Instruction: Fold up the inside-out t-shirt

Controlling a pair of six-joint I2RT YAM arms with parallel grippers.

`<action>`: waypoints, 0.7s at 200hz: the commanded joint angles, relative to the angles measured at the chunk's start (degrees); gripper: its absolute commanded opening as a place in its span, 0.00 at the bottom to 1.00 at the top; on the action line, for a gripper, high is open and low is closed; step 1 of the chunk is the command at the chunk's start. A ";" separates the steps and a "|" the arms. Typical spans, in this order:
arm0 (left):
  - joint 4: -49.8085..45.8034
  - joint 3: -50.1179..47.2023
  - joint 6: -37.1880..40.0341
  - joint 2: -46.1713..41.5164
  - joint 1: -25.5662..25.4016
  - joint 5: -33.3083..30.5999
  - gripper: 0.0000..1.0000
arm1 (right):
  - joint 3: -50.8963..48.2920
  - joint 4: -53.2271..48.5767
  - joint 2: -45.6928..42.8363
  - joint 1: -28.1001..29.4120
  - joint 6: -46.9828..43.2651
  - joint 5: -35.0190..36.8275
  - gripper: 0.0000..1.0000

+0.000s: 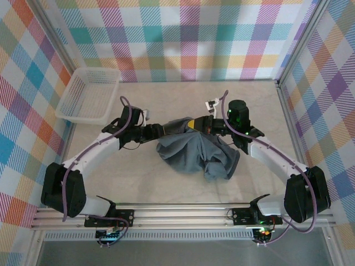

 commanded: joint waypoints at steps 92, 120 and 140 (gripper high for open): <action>4.51 10.44 25.73 2.84 -12.71 10.58 0.58 | 5.50 -6.89 1.57 -0.56 -6.82 -8.41 0.00; 12.28 10.42 19.48 3.43 -12.72 7.77 0.20 | 5.87 -11.09 1.36 -0.56 -9.11 -6.98 0.00; 14.97 10.55 14.64 1.07 -12.29 6.35 0.00 | 4.74 -16.14 0.58 -1.14 -12.17 -0.90 0.02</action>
